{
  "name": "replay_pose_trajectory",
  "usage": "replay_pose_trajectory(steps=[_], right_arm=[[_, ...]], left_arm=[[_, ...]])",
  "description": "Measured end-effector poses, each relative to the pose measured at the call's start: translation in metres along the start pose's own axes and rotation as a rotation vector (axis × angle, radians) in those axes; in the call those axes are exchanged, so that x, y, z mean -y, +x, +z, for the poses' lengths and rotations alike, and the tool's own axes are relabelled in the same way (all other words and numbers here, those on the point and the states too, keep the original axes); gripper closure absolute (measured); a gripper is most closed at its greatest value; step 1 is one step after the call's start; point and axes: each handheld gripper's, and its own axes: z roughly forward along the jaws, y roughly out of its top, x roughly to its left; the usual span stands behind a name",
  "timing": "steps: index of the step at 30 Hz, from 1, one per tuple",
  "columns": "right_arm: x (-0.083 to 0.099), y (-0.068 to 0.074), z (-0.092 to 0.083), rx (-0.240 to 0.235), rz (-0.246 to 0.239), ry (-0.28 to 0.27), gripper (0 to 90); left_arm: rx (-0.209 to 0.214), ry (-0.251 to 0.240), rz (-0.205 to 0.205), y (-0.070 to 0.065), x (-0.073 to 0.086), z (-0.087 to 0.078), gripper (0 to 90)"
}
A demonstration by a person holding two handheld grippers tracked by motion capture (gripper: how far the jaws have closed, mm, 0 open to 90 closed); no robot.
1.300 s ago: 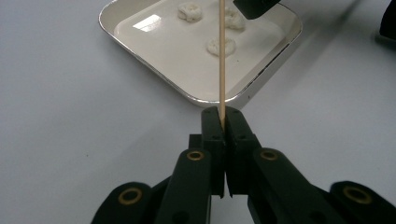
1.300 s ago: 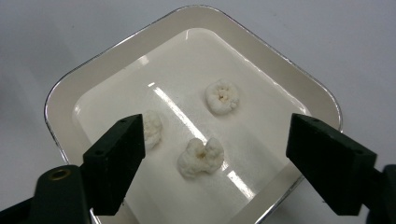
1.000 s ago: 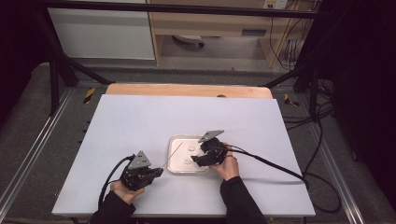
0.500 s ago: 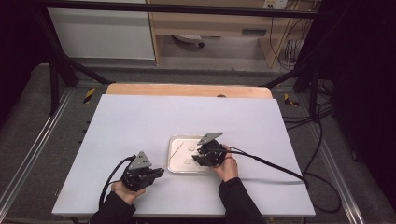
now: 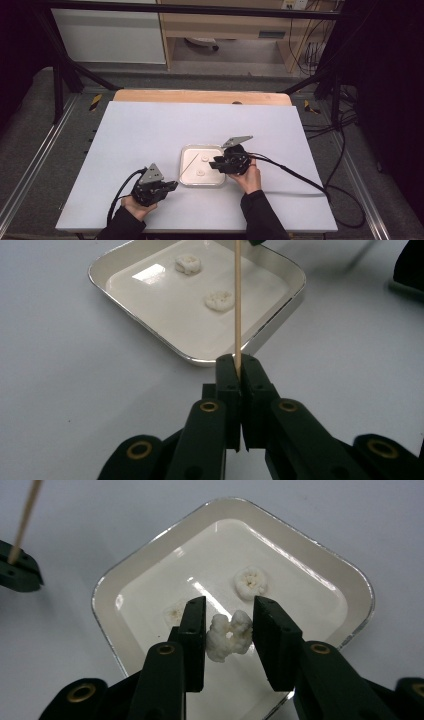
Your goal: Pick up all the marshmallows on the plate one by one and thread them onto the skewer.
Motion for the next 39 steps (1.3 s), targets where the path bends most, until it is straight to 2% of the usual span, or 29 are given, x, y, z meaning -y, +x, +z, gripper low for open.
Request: replay_pose_trajectory(steps=[1, 5, 8, 9, 10, 13, 14, 15, 18, 26, 39], right_arm=[[0.000, 0.000, 0.000, 0.000, 0.000, 0.000, 67.4], [0.001, -0.004, -0.017, -0.057, 0.059, -0.064, 67.9], [0.002, -0.006, -0.028, -0.116, 0.107, -0.120, 68.4], [0.002, -0.007, -0.035, -0.158, 0.131, -0.160, 68.4], [0.002, -0.007, -0.035, -0.158, 0.131, -0.160, 68.4], [0.001, -0.006, -0.043, -0.205, 0.151, -0.210, 68.5], [-0.001, -0.004, -0.048, -0.238, 0.166, -0.246, 68.7], [-0.001, -0.004, -0.048, -0.238, 0.166, -0.246, 68.7], [-0.004, -0.003, -0.053, -0.287, 0.196, -0.298, 69.0], [-0.009, 0.001, -0.052, -0.328, 0.225, -0.360, 69.5], [-0.012, 0.006, -0.041, -0.348, 0.230, -0.355, 70.2]], left_arm=[[0.000, -0.002, 0.004, -0.001, 0.000, 0.001, 87.5], [0.004, -0.011, 0.013, -0.002, 0.000, 0.002, 87.5], [0.005, -0.020, 0.018, -0.004, -0.001, 0.002, 87.5], [0.004, -0.021, 0.021, -0.004, -0.001, 0.002, 87.5], [0.002, -0.022, 0.025, -0.005, -0.001, 0.003, 87.5], [0.006, -0.017, 0.017, -0.009, -0.001, 0.002, 87.5], [0.007, -0.020, 0.020, -0.010, -0.001, 0.002, 87.5], [0.007, -0.023, 0.022, -0.011, -0.001, 0.002, 87.5], [0.012, -0.027, 0.030, -0.013, -0.001, 0.003, 87.5], [0.017, -0.033, 0.042, -0.017, -0.002, 0.005, 87.5], [0.019, -0.036, 0.049, -0.020, -0.002, 0.006, 87.5]])
